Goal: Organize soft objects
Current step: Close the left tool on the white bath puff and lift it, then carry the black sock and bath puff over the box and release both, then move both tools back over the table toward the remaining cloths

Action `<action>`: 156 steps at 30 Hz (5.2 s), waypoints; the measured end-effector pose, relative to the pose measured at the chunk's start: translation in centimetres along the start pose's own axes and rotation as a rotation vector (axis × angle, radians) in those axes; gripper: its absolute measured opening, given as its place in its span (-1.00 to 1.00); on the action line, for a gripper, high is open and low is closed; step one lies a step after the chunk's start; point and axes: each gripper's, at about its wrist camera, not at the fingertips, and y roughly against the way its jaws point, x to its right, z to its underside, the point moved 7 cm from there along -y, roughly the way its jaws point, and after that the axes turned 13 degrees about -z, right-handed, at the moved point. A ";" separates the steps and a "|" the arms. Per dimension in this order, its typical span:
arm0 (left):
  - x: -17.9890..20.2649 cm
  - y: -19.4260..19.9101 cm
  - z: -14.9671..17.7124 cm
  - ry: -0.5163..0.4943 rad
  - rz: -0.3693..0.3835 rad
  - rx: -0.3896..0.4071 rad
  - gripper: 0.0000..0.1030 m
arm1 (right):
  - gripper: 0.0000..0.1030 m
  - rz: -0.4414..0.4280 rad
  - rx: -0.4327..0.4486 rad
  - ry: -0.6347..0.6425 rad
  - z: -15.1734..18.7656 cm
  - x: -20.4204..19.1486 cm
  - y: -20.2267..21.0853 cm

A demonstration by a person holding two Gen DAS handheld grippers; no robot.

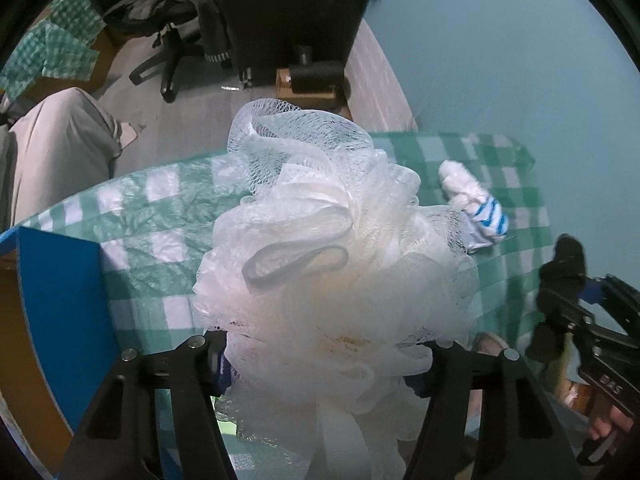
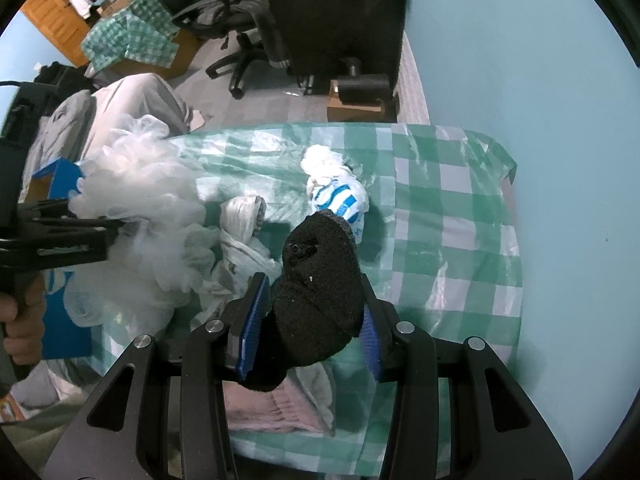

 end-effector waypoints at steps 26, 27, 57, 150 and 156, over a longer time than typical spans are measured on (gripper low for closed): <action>-7.5 9.6 1.6 0.106 0.006 0.179 0.27 | -0.19 -0.045 0.025 0.131 -2.2 -6.9 1.6; -7.9 9.7 1.8 0.110 0.005 0.181 0.27 | -0.19 -0.048 0.025 0.140 -2.3 -7.5 1.6; -22.6 12.0 8.3 0.336 -0.081 0.210 0.26 | -0.19 -0.174 -0.030 0.403 -5.5 -24.5 -3.0; -21.5 8.8 11.6 0.158 -0.068 0.099 0.75 | 0.49 -0.089 -0.069 0.232 -2.3 -23.8 -5.0; -18.6 8.8 10.7 0.093 -0.050 0.105 0.75 | 0.50 -0.055 -0.053 0.153 -1.3 -20.2 -3.6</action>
